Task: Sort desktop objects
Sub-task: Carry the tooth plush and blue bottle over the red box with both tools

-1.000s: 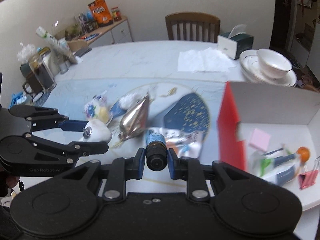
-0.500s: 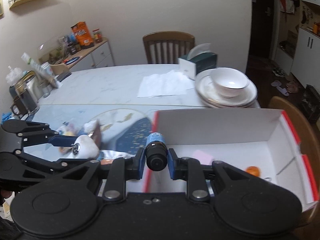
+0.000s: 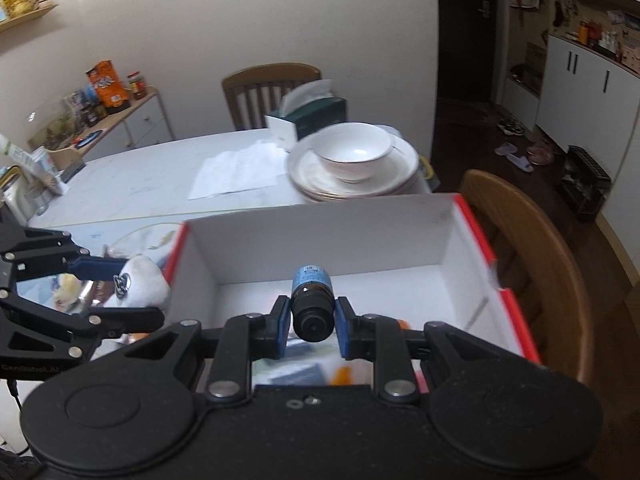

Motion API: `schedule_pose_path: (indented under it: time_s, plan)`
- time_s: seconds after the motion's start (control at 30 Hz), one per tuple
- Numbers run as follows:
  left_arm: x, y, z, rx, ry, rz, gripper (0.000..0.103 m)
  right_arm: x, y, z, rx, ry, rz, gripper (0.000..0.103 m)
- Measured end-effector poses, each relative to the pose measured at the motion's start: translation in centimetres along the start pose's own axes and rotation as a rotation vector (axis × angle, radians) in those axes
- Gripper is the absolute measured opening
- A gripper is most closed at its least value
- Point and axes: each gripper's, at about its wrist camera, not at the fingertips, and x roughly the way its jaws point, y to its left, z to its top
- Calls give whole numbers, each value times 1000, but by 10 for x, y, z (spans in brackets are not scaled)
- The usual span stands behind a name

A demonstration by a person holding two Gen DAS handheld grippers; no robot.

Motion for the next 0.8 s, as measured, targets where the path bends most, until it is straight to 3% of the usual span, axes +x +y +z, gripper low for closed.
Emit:
schedule_pose_path:
  time_s: [0.4,0.8]
  plan:
    - [67,-14,33,76,95,-3,46,26,-41,8,29,46,-18,23]
    - [125,-15,45,94,230,-9,46,74,-48,14,0,147,-25,23]
